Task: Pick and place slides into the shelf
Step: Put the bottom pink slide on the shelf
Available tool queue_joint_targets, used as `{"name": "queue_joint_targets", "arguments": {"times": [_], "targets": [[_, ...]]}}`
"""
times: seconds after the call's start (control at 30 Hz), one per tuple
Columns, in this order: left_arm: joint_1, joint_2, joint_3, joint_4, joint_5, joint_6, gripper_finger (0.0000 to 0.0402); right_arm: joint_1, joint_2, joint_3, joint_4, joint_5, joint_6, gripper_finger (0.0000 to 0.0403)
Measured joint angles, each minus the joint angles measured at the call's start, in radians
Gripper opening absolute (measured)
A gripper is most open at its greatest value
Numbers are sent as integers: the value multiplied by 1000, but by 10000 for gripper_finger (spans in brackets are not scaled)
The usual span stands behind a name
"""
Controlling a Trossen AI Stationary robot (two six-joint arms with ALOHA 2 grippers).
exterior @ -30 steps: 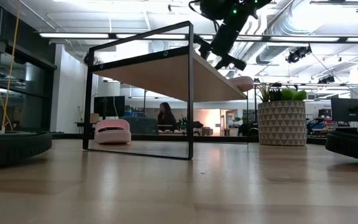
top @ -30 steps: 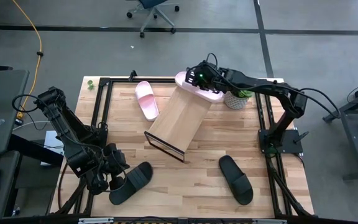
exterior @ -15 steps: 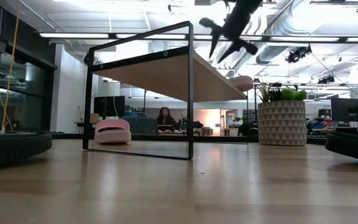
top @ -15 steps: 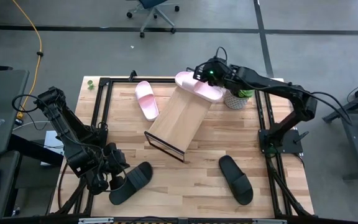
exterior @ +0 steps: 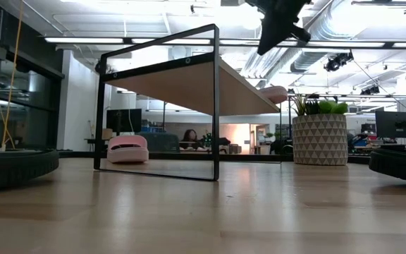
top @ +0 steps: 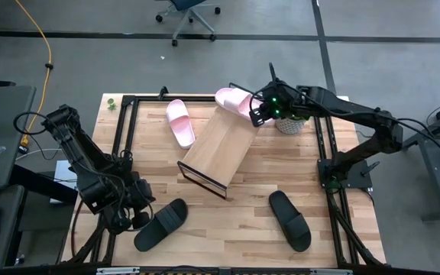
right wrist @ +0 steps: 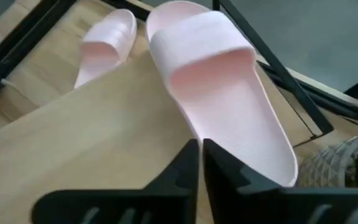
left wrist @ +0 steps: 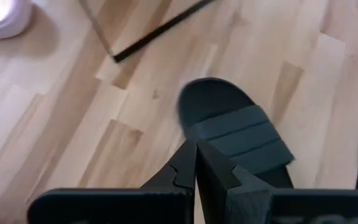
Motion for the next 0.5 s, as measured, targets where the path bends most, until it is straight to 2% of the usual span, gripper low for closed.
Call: {"name": "queue_joint_targets", "arguments": {"times": [0.17,0.37,0.5], "targets": [[0,-42,0,-108,-15,-97,1,6,41,0,11,-37,-18,22],[0,-81,0,-243,-18,-229,1,5,101,0,13,-77,-63,3],[0,-96,0,-265,-18,-242,1,4,131,0,13,-106,-64,2]]}}
